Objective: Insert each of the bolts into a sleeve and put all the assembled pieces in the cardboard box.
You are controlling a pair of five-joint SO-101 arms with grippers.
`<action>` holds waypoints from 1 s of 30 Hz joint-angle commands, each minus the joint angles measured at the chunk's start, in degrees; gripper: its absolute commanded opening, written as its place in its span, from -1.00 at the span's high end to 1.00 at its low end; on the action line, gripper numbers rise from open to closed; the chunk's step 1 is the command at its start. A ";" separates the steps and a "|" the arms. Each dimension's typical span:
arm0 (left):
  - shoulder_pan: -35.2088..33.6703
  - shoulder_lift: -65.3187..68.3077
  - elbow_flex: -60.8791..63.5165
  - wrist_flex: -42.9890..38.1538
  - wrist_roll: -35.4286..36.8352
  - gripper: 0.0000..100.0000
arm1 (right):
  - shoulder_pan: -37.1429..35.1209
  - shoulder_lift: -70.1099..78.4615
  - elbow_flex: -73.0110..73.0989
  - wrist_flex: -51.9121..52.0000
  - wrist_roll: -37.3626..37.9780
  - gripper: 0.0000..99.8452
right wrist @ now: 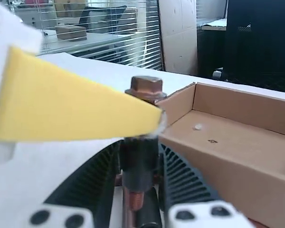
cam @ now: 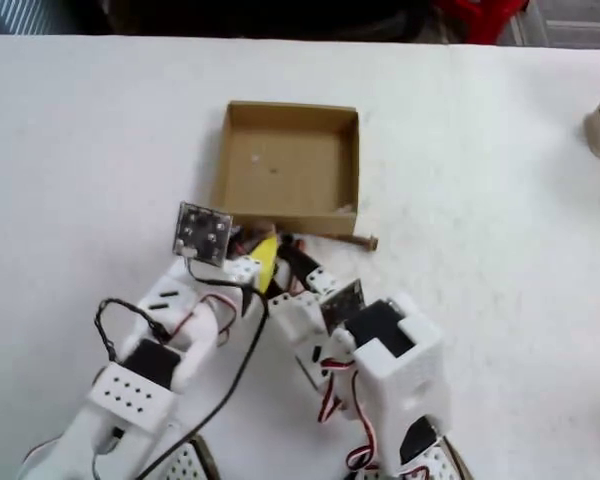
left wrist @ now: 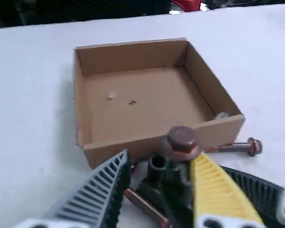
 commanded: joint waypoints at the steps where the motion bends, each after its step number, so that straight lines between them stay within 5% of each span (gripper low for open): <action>1: -0.13 0.04 -0.26 -1.32 1.32 0.25 | 0.48 -2.68 -0.97 -1.71 0.79 0.97; 24: -0.57 -1.89 -9.76 -1.05 3.34 0.28 | 0.48 -2.68 -0.97 -1.54 0.79 0.97; 30: -0.66 -15.25 -6.42 16.53 -1.23 0.28 | 0.92 -2.68 -0.97 -1.63 0.79 0.97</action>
